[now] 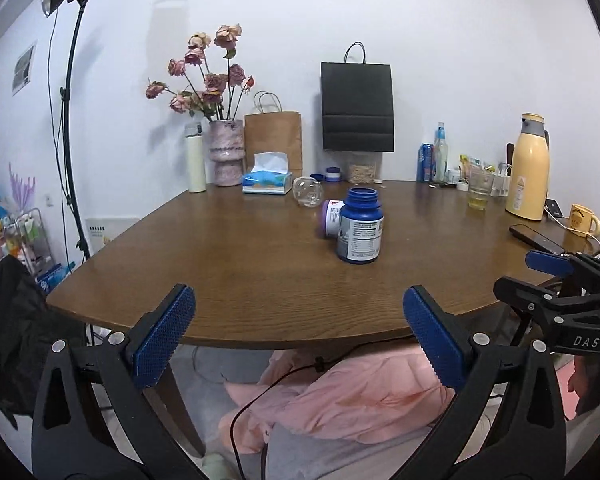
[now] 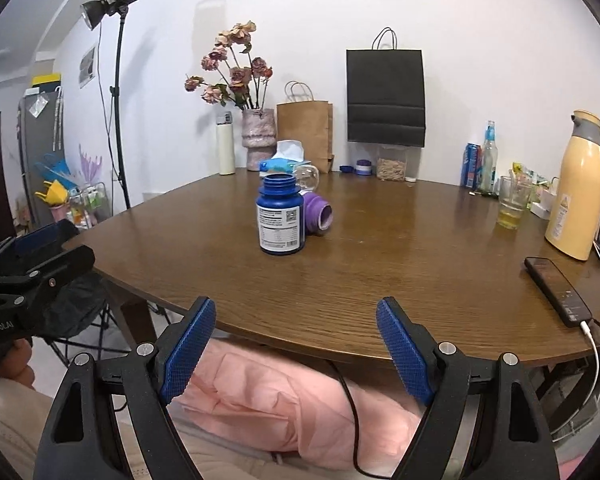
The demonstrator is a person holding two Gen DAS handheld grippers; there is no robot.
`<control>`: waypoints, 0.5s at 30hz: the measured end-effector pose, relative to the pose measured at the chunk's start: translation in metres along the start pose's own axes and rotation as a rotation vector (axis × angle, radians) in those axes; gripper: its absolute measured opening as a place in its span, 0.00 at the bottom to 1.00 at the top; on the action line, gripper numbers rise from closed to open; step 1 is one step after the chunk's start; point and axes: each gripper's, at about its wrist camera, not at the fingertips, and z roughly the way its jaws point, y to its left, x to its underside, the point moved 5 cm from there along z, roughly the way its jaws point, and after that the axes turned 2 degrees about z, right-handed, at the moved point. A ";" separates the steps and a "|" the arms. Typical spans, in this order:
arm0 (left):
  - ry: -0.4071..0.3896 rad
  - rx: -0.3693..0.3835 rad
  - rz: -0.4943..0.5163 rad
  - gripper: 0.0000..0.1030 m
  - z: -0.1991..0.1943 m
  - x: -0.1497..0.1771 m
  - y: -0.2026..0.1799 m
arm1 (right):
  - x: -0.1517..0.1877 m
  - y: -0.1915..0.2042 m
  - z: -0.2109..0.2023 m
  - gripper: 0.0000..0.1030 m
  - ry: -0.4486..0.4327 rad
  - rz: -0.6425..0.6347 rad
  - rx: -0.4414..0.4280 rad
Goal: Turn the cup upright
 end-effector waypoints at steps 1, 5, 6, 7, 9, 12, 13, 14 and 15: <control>-0.003 0.002 0.003 1.00 0.000 0.001 0.001 | -0.001 -0.001 -0.001 0.84 -0.005 0.004 0.002; -0.015 0.005 0.005 1.00 0.000 0.000 0.002 | -0.003 -0.001 -0.006 0.84 -0.029 0.006 0.007; -0.017 0.005 0.005 1.00 -0.001 -0.001 0.002 | -0.003 0.000 -0.006 0.84 -0.030 0.003 0.004; -0.023 0.006 0.005 1.00 -0.003 -0.001 0.001 | -0.004 0.001 -0.006 0.84 -0.029 -0.003 0.003; -0.035 0.010 0.009 1.00 -0.006 -0.003 0.000 | -0.005 0.004 -0.009 0.84 -0.039 -0.017 0.005; -0.058 0.015 0.010 1.00 -0.011 -0.007 -0.004 | -0.008 0.005 -0.013 0.84 -0.058 -0.028 0.007; -0.067 0.018 0.012 1.00 -0.012 -0.009 -0.005 | -0.010 0.005 -0.015 0.84 -0.063 -0.029 0.008; -0.074 0.020 0.015 1.00 -0.014 -0.011 -0.006 | -0.011 0.006 -0.016 0.84 -0.067 -0.030 0.009; -0.082 0.021 0.017 1.00 -0.016 -0.012 -0.007 | -0.012 0.006 -0.018 0.84 -0.075 -0.033 0.010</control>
